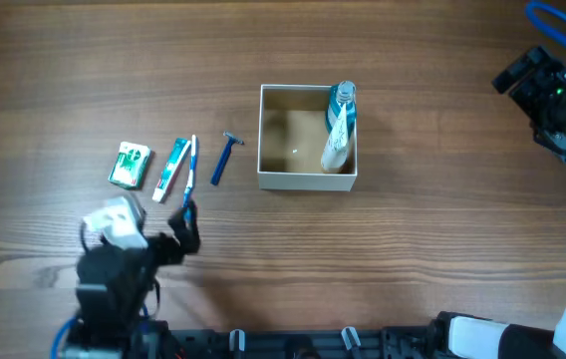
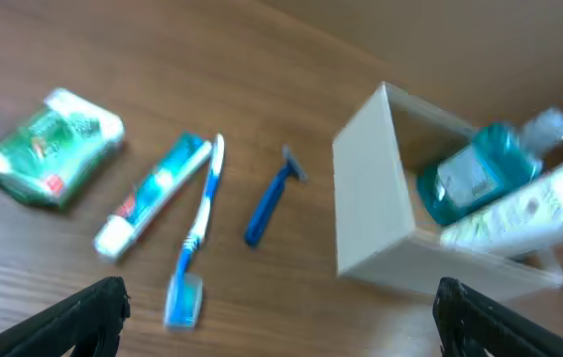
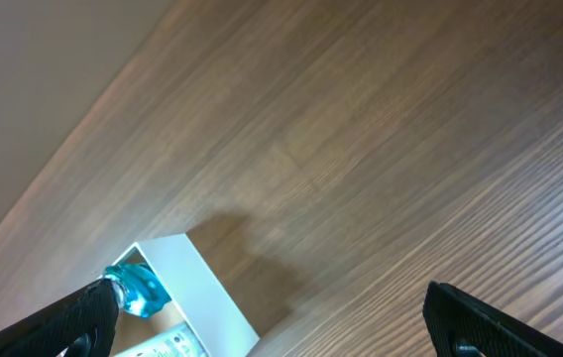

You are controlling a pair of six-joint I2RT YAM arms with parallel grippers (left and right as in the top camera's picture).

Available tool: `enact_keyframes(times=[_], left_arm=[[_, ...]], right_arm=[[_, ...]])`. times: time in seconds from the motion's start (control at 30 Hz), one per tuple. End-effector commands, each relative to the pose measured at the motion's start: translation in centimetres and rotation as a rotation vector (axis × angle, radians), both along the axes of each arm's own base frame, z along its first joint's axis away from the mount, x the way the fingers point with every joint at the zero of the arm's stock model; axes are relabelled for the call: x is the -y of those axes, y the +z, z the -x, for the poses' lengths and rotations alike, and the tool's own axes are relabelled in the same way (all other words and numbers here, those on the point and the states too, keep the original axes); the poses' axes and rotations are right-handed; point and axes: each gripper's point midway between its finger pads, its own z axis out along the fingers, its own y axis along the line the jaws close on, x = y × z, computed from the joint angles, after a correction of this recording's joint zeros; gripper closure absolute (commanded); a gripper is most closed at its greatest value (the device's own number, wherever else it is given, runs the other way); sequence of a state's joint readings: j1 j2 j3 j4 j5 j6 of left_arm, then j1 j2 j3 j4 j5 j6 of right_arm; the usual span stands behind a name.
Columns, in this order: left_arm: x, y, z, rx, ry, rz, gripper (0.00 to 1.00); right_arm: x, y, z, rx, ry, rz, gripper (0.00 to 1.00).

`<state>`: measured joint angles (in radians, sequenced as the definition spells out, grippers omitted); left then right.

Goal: Pack container
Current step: 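Reach the left gripper to the green Dettol soap and grasp it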

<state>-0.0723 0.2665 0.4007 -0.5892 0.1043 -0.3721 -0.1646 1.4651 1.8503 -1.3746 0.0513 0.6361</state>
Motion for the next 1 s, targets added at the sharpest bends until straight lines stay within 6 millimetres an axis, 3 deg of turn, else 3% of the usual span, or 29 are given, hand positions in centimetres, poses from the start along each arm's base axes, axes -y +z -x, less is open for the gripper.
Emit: enact_keyframes(times=[0.0, 0.07, 0.13, 0.2, 0.27, 0.37, 0.43, 0.6, 0.7, 0.83, 0.97], left_arm=[[-2.4, 6.4, -2.5, -0.07, 0.07, -0.193, 0.0], [-4.4, 7.8, -5.5, -0.186, 0.108, -0.307, 0.0], [-5.6, 7.7, -7.5, -0.25, 0.126, -0.324, 0.0], [-7.5, 6.4, -10.1, -0.36, 0.15, -0.297, 0.0], [-8.5, 3.9, -12.0, -0.482, 0.119, -0.223, 0.0], [-11.3, -0.7, -12.6, -0.63, 0.128, -0.245, 0.0], [-10.8, -4.3, -13.6, -0.697, -0.013, -0.274, 0.0], [-9.7, -11.0, -13.8, -0.846, -0.221, -0.381, 0.0], [-11.9, -14.1, -14.0, -0.932, -0.168, -0.491, 0.0], [-14.2, -15.0, -15.2, -0.932, -0.093, -0.59, 0.0], [-14.2, -15.9, -15.5, -0.934, -0.115, -0.599, 0.03]], right_arm=[[0.1, -0.6, -0.4, -0.013, -0.016, -0.019, 0.0], [0.1, -0.6, -0.4, -0.013, -0.015, -0.019, 0.0], [0.1, -0.6, -0.4, -0.013, -0.015, -0.019, 0.0], [0.1, -0.6, -0.4, -0.013, -0.016, -0.019, 0.0], [0.1, -0.6, -0.4, -0.013, -0.015, -0.019, 0.0], [0.1, -0.6, -0.4, -0.013, -0.015, -0.019, 0.0], [0.1, -0.6, -0.4, -0.013, -0.015, -0.019, 0.0], [0.1, -0.6, -0.4, -0.013, -0.015, -0.019, 0.0], [0.1, -0.6, -0.4, -0.013, -0.015, -0.019, 0.0], [0.1, -0.6, -0.4, -0.013, -0.015, -0.019, 0.0], [0.1, -0.6, -0.4, -0.013, -0.016, -0.019, 0.0]])
